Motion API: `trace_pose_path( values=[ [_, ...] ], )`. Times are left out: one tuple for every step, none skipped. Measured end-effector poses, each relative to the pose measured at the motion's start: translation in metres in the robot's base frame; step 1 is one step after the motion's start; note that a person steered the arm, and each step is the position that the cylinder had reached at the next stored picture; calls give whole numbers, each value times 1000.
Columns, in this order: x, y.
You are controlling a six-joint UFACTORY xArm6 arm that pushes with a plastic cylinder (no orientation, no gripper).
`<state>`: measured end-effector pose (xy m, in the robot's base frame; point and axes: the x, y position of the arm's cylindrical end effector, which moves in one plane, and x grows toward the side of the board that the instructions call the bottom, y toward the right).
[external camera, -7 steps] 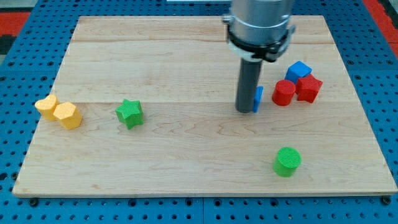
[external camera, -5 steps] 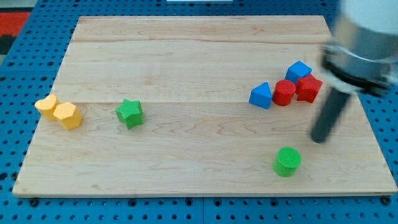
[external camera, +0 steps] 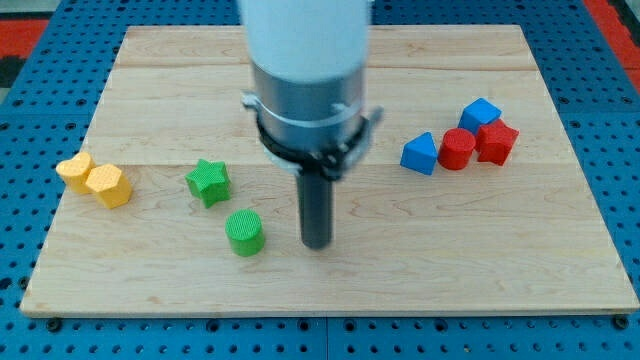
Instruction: Keep the green blocks together above the yellow blocks
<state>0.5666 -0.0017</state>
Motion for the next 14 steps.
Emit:
trace_pose_path(
  values=[
    [0, -58],
    [-58, -125],
    [-96, -167],
    [-118, -180],
    [-154, -205],
    [-126, -183],
    [-89, -170],
    [-116, -136],
    [-171, -188],
    [-186, -188],
    [-187, -132],
    [-176, -103],
    [-182, -40],
    [-227, -11]
  ],
)
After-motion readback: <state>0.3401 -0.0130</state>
